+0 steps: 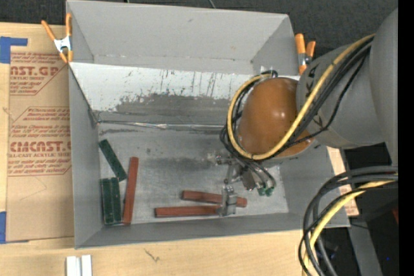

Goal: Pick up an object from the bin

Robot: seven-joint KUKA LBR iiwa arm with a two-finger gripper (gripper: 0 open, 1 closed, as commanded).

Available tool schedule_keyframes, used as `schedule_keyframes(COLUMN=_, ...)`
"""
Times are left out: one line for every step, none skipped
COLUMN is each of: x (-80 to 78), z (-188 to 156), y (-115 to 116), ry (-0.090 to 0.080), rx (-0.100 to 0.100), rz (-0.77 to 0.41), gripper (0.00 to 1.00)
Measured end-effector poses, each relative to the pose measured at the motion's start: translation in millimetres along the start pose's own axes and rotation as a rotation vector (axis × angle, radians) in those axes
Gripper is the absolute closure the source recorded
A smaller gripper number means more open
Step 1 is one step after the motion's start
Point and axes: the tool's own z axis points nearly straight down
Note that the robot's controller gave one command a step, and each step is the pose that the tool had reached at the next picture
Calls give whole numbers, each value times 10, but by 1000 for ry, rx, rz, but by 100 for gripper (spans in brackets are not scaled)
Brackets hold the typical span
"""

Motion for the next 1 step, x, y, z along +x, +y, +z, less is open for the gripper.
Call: schedule_keyframes(x=86, z=334, y=-46, ry=1, rx=-1, rz=135, gripper=100)
